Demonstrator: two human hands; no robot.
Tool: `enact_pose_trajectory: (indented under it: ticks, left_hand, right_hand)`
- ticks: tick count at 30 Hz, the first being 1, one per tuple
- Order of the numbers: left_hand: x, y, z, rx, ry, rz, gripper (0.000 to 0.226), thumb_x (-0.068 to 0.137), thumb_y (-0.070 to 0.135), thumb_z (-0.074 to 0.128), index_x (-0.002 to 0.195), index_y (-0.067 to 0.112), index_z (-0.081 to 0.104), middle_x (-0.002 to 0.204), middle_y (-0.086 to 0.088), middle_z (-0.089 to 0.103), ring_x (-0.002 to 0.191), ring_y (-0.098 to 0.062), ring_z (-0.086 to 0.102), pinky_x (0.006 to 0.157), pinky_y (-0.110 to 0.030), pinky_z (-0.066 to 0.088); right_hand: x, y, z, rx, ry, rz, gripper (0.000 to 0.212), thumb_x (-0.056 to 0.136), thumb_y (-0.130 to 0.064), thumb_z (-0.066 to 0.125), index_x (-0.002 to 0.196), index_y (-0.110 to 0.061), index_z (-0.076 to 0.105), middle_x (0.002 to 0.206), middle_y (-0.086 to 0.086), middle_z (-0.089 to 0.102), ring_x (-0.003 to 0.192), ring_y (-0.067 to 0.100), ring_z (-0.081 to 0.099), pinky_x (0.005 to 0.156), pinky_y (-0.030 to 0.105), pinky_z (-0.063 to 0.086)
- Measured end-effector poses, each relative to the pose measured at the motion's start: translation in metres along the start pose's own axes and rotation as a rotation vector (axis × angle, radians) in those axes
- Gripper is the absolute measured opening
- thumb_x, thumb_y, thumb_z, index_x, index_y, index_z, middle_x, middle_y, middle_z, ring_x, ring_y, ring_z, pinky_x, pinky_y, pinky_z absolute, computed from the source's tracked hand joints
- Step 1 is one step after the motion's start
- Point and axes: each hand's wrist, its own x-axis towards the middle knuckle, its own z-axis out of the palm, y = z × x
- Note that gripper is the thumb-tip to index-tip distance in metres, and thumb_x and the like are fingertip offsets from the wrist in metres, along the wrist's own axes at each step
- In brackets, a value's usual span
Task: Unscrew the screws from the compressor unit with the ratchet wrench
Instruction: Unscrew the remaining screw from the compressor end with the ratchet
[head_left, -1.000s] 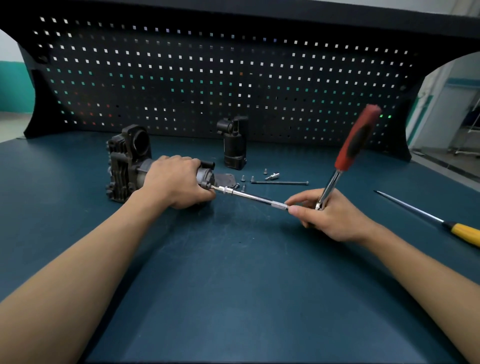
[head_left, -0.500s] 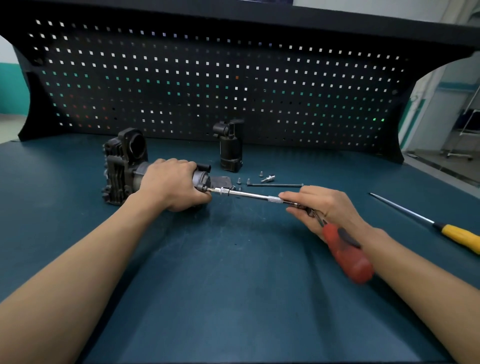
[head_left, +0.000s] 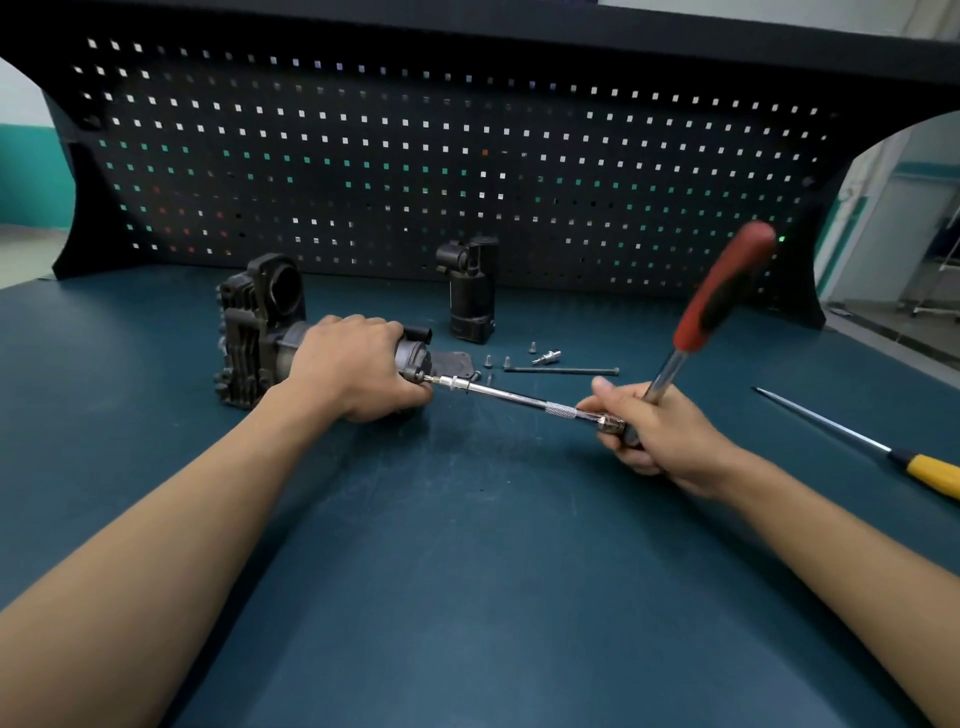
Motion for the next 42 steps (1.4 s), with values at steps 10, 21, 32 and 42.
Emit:
enact_pose_trajectory:
  ticks: [10, 21, 32, 42]
  left_hand:
    - [-0.001, 0.001, -0.002, -0.005, -0.010, -0.005, 0.049, 0.063, 0.075, 0.051, 0.082, 0.030, 0.052, 0.087, 0.008, 0.063, 0.082, -0.021, 0.056, 0.073, -0.034, 0.030]
    - [-0.001, 0.001, -0.001, 0.004, -0.020, -0.012, 0.049, 0.062, 0.076, 0.049, 0.079, 0.030, 0.051, 0.081, 0.009, 0.059, 0.074, -0.019, 0.045, 0.071, -0.034, 0.029]
    - [-0.001, 0.000, -0.001, -0.002, -0.028, -0.010, 0.050, 0.061, 0.077, 0.049, 0.080, 0.031, 0.052, 0.080, 0.010, 0.058, 0.074, -0.019, 0.047, 0.070, -0.034, 0.029]
    - [-0.001, 0.001, -0.001, 0.000, -0.036, -0.011, 0.055, 0.059, 0.078, 0.045, 0.085, 0.031, 0.054, 0.083, 0.010, 0.058, 0.075, -0.017, 0.044, 0.071, -0.033, 0.030]
  right_hand:
    - [0.002, -0.015, -0.006, 0.477, -0.219, 0.572, 0.069, 0.098, -0.057, 0.040, 0.088, 0.003, 0.073, 0.053, 0.002, 0.043, 0.026, 0.003, 0.026, 0.025, 0.012, 0.020]
    - [-0.002, -0.003, 0.000, -0.017, -0.033, 0.057, 0.029, 0.101, -0.039, 0.054, 0.098, -0.017, 0.072, 0.056, 0.010, 0.056, 0.038, 0.014, 0.033, 0.038, 0.021, 0.025]
    - [-0.008, 0.001, -0.010, -0.786, 0.047, -0.571, 0.024, 0.096, -0.025, 0.065, 0.119, -0.024, 0.072, 0.098, -0.022, 0.068, 0.092, 0.001, 0.065, 0.088, 0.025, 0.053]
    - [0.000, 0.011, -0.014, -1.105, 0.299, -1.013, 0.022, 0.099, -0.025, 0.060, 0.118, -0.020, 0.069, 0.085, -0.005, 0.059, 0.072, 0.019, 0.057, 0.049, 0.035, 0.047]
